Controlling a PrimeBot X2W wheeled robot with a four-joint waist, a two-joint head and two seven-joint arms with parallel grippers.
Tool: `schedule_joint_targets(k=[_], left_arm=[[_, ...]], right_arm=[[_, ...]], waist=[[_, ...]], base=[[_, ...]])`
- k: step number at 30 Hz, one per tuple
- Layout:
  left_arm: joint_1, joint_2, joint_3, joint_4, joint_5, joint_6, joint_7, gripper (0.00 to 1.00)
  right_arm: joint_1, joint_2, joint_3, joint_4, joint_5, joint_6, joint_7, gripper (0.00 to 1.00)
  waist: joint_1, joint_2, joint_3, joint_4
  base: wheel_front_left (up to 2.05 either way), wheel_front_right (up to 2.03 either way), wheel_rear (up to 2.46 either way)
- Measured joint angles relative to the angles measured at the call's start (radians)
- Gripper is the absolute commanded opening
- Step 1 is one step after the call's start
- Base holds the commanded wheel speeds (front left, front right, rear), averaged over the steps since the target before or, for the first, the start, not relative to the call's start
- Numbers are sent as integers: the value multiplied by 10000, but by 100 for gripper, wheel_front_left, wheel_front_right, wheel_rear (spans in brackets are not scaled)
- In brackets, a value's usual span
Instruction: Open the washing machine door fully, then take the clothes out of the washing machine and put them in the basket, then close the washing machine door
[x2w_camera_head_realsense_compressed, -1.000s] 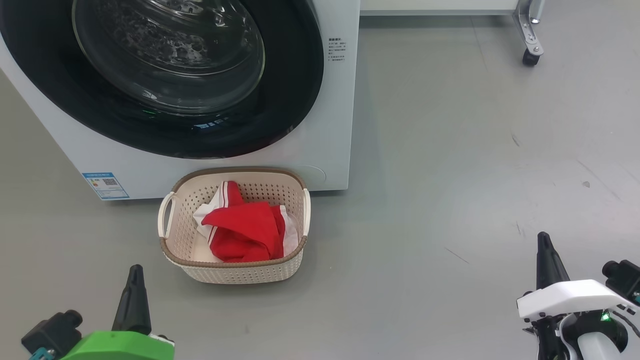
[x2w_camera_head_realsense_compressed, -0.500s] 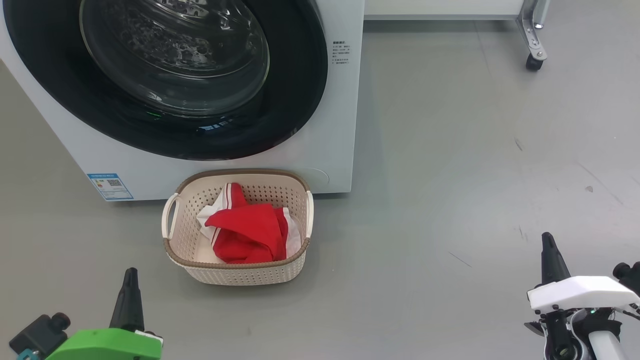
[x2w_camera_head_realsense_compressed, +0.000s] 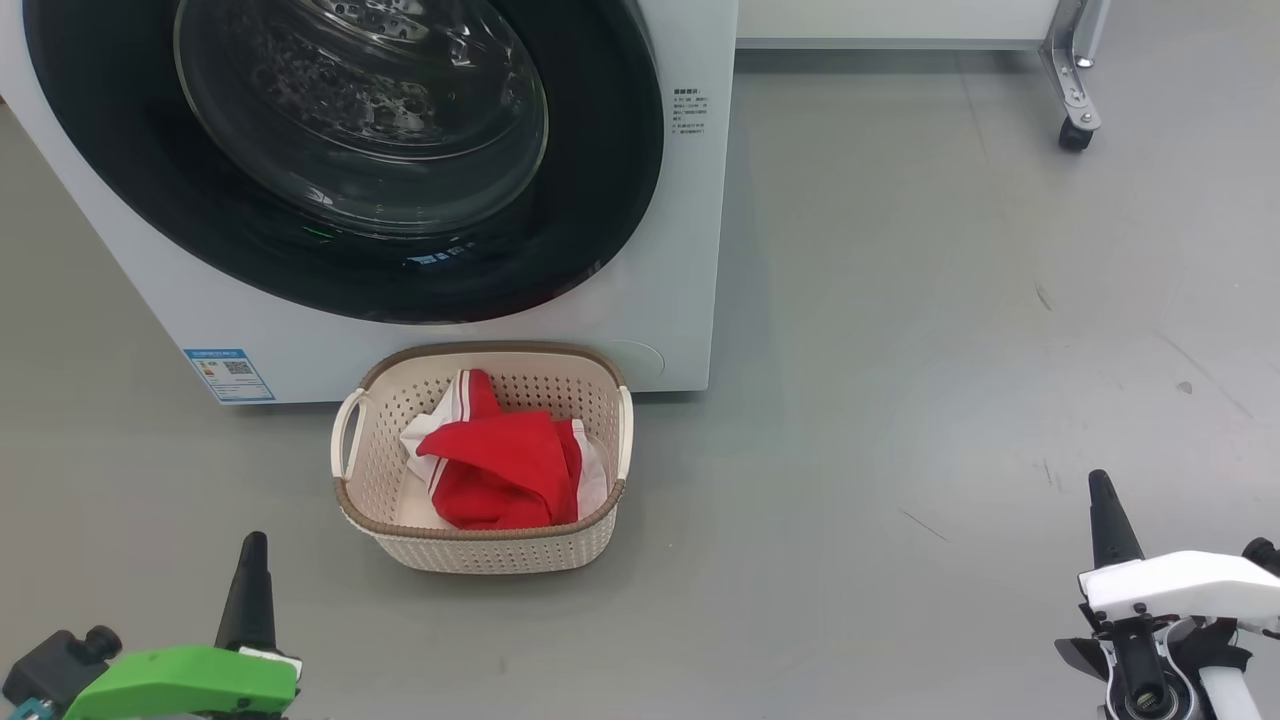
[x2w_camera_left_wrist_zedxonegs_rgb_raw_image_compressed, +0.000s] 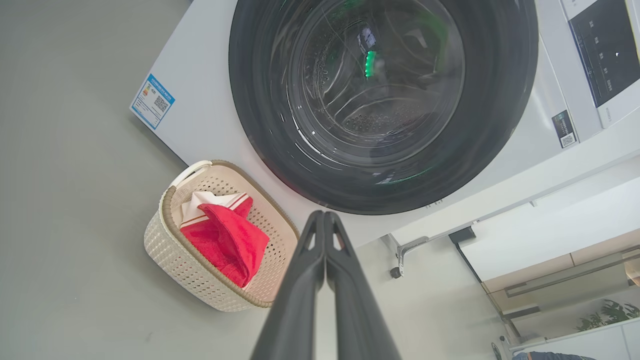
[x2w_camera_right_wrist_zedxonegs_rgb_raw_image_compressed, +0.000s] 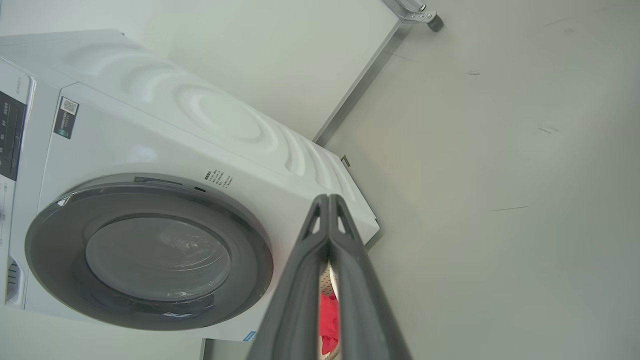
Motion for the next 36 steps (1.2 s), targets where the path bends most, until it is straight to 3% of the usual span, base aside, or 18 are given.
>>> schedule_joint_targets(k=[36], left_arm=[[-500,251,176,414,-4439,-2,1135,0]], right_arm=[[-207,186,-732,56,4387,117,1258,0]], waist=[[0,0,-224,235]], base=[[0,0,0]])
